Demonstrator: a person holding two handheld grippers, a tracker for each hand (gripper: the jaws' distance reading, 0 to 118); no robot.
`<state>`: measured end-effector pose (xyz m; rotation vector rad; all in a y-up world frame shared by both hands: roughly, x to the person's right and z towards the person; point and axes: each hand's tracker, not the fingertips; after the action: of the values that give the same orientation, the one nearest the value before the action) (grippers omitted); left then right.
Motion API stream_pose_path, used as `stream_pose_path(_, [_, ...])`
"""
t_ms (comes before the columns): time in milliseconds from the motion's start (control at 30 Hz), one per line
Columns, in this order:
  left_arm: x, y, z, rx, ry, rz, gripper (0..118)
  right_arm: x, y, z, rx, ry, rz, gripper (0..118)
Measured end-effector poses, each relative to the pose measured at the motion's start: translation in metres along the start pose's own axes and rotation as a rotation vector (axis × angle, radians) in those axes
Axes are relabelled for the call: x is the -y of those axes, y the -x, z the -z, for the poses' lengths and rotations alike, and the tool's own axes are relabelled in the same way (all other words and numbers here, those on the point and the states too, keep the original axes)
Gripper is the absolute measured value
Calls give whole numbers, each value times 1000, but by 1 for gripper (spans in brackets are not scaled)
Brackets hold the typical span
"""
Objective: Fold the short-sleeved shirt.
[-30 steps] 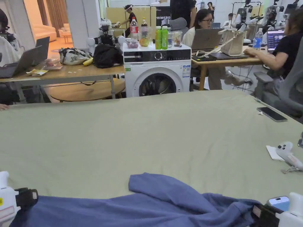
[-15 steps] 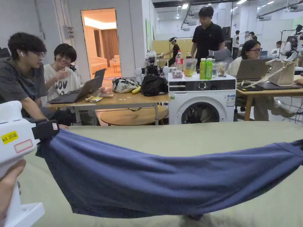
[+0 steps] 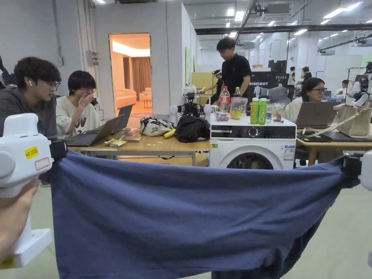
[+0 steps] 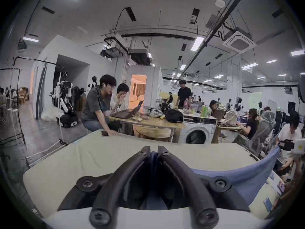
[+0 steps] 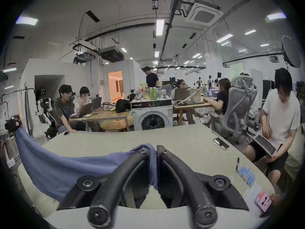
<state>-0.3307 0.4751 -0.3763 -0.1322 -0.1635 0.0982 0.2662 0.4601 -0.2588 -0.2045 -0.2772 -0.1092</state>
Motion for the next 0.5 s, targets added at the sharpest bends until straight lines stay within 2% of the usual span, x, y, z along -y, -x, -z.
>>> stream_pose_path(133, [-9,2,27,-5,-6,8,2,-23,5,30,-16,-7,-21,3])
stream_pose_path(367, [-33,-5,74,-73,-9,39,2,-72,20,76,-11,-33,15,3])
stream_pose_path(500, [-19,-5,95,-74,28,-3,2,-78,36,96,18,-23,-34,3])
